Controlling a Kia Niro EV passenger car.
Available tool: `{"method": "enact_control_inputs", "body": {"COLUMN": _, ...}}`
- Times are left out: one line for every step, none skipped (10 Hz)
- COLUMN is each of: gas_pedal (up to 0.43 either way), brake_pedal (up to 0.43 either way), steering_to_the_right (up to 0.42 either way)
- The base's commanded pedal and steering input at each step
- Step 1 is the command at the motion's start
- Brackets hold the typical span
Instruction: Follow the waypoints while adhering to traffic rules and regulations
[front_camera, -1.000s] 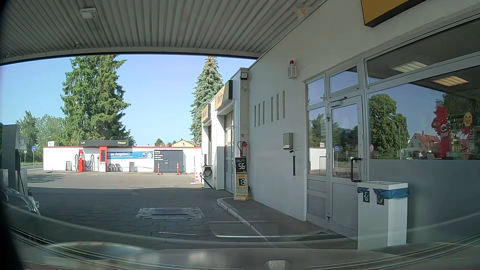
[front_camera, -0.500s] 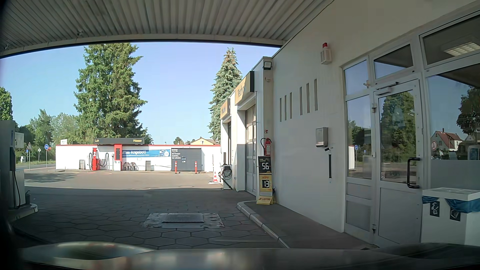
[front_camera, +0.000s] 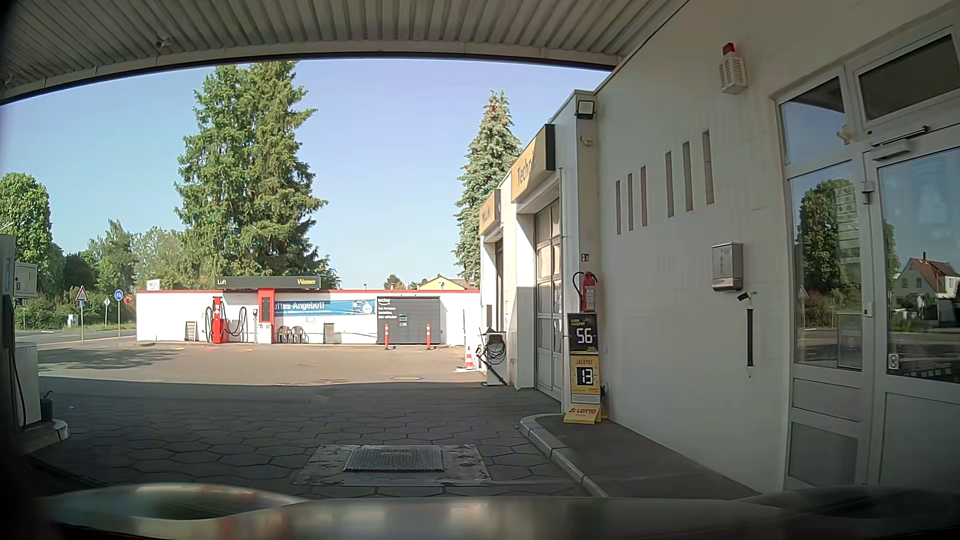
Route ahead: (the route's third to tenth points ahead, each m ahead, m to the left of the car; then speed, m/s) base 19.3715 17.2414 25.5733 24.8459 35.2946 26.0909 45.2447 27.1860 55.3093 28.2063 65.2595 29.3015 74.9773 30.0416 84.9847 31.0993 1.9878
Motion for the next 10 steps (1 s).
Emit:
{"method": "enact_control_inputs", "body": {"gas_pedal": 0.0, "brake_pedal": 0.03, "steering_to_the_right": -0.241}}
{"method": "enact_control_inputs", "body": {"gas_pedal": 0.0, "brake_pedal": 0.03, "steering_to_the_right": -0.234}}
{"method": "enact_control_inputs", "body": {"gas_pedal": 0.0, "brake_pedal": 0.03, "steering_to_the_right": -0.229}}
{"method": "enact_control_inputs", "body": {"gas_pedal": 0.0, "brake_pedal": 0.03, "steering_to_the_right": -0.225}}
{"method": "enact_control_inputs", "body": {"gas_pedal": 0.0, "brake_pedal": 0.03, "steering_to_the_right": -0.216}}
{"method": "enact_control_inputs", "body": {"gas_pedal": 0.0, "brake_pedal": 0.03, "steering_to_the_right": -0.204}}
{"method": "enact_control_inputs", "body": {"gas_pedal": 0.0, "brake_pedal": 0.03, "steering_to_the_right": -0.19}}
{"method": "enact_control_inputs", "body": {"gas_pedal": 0.0, "brake_pedal": 0.03, "steering_to_the_right": -0.171}}
{"method": "enact_control_inputs", "body": {"gas_pedal": 0.0, "brake_pedal": 0.03, "steering_to_the_right": -0.161}}
{"method": "enact_control_inputs", "body": {"gas_pedal": 0.0, "brake_pedal": 0.03, "steering_to_the_right": -0.161}}
